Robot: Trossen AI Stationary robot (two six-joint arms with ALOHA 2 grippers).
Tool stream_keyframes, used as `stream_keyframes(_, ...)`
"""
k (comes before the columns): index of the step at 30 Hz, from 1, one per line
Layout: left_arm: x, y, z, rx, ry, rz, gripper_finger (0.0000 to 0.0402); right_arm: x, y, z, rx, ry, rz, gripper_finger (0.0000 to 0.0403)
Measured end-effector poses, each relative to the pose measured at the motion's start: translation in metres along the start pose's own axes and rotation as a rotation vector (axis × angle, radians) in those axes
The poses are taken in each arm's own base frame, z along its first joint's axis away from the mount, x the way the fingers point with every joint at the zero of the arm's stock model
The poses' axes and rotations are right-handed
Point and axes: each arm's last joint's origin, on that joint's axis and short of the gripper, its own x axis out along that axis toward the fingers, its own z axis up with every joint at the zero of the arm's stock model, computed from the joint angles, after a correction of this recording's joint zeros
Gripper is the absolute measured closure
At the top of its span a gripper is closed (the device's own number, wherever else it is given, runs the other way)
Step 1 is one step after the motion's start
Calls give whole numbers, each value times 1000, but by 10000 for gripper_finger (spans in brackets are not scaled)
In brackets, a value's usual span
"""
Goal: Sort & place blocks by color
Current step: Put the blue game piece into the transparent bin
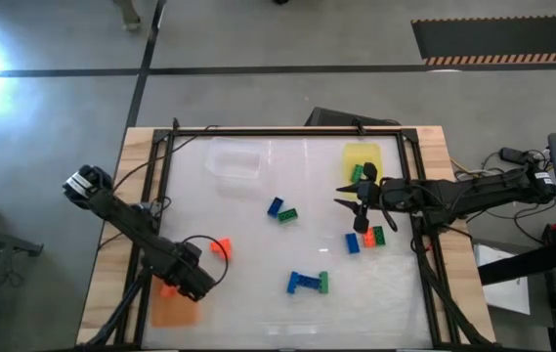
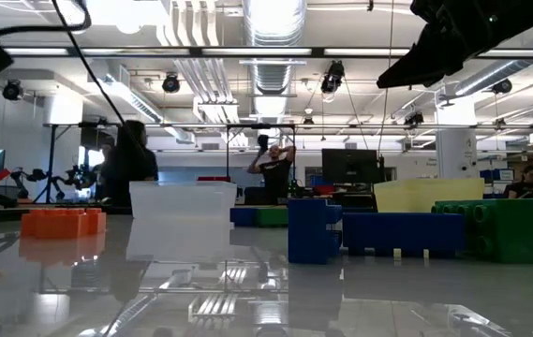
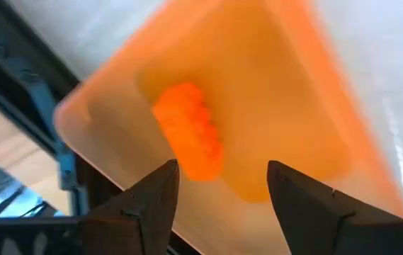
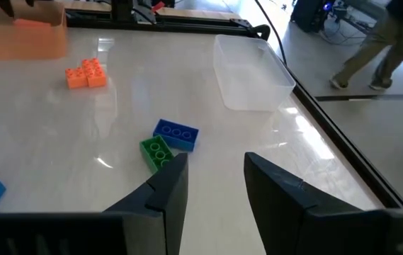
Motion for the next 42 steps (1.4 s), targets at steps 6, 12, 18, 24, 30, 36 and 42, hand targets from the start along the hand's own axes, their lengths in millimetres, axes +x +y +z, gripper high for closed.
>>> stream_keyframes(6,-25,-11,0,66,-11,-100,203,2,1,-8,20,17,0,273)
stream_keyframes(12,-45,-18,16,147,-149,-171,203,2,1,-9,13,17,-8,273)
stream_keyframes(18,-60,-26,49,320,-446,-213,203,2,1,-5,24,-22,-8,273)
stream_keyframes(24,-72,-36,89,506,-809,-206,203,2,0,-2,54,-44,-7,273)
stream_keyframes(30,-91,-54,127,631,-1066,-278,203,2,0,-2,59,-46,-7,273)
stream_keyframes(36,-87,-76,169,654,-1209,-292,203,1,0,2,17,-89,-10,273)
stream_keyframes(42,-60,-87,212,539,-1182,-279,203,-4,-2,23,-81,-153,-21,273)
